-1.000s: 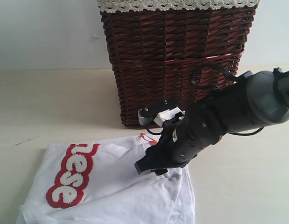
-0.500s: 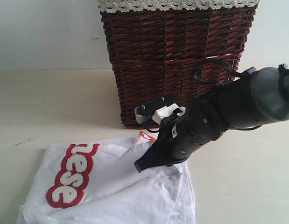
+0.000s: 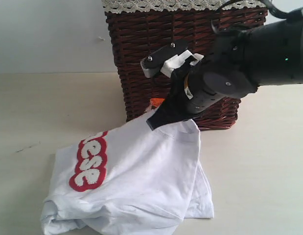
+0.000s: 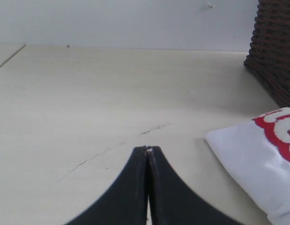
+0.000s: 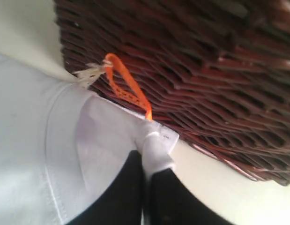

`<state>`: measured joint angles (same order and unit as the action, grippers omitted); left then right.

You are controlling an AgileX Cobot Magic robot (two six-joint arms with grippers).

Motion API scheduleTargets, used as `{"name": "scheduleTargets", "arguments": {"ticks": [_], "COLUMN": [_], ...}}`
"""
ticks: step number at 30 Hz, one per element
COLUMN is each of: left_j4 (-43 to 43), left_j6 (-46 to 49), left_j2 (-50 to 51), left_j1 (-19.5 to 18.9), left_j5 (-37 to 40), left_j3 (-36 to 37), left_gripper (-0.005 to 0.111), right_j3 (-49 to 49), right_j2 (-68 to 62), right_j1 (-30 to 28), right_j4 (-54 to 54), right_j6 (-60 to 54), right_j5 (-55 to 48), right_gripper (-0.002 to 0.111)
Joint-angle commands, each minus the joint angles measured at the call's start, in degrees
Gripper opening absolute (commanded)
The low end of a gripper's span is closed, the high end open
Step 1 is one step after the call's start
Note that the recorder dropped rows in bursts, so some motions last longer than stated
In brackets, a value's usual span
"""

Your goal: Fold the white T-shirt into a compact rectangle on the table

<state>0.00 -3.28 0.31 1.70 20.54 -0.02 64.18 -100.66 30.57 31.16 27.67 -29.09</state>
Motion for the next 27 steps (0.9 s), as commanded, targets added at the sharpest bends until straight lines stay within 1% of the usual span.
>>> {"name": "scheduleTargets", "arguments": {"ticks": [1,4,6,7,8,13,16,17,19,24,25,27], "left_j4": [-0.7,-0.7,-0.7,-0.7,-0.7,-0.7,-0.7,-0.7,-0.7,-0.7,-0.7,-0.7], "left_j6": [0.0,0.0,0.0,0.0,0.0,0.0,0.0,0.0,0.0,0.0,0.0,0.0], "left_j2": [-0.3,-0.3,-0.3,-0.3,-0.3,-0.3,-0.3,-0.3,-0.3,-0.3,-0.3,-0.3], "left_j1": [-0.1,-0.1,-0.1,-0.1,-0.1,-0.1,-0.1,-0.1,-0.1,-0.1,-0.1,-0.1], "left_j5": [-0.4,-0.4,-0.4,-0.4,-0.4,-0.4,-0.4,-0.4,-0.4,-0.4,-0.4,-0.4], "left_j3": [0.0,0.0,0.0,0.0,0.0,0.0,0.0,0.0,0.0,0.0,0.0,0.0], "left_gripper": [0.0,0.0,0.0,0.0,0.0,0.0,0.0,0.0,0.0,0.0,0.0,0.0], "right_j3": [0.4,0.4,0.4,0.5,1.0,4.4,5.4,5.4,5.4,3.5,2.9,1.5], "right_j2": [-4.6,-6.7,-7.4,-7.4,-7.4,-7.3,-6.5,-6.3,-6.2,-6.7,-7.0,-8.8], "right_j1": [0.1,0.1,0.1,0.1,0.1,0.1,0.1,0.1,0.1,0.5,0.8,2.0], "right_j4": [11.2,15.3,17.7,18.6,19.0,19.5,13.9,10.4,0.6,-35.5,-40.3,-48.6], "right_j6": [7.9,12.1,14.6,15.6,16.8,17.6,15.4,12.7,4.2,-27.7,-32.3,-40.1], "right_j5": [-2.4,-2.1,-3.2,-4.0,-5.8,-14.9,-13.9,-11.7,-7.9,-1.3,-1.2,-1.7], "right_gripper": [0.006,0.024,0.039,0.044,0.046,0.046,0.046,0.045,0.038,0.008,0.002,0.0]}}
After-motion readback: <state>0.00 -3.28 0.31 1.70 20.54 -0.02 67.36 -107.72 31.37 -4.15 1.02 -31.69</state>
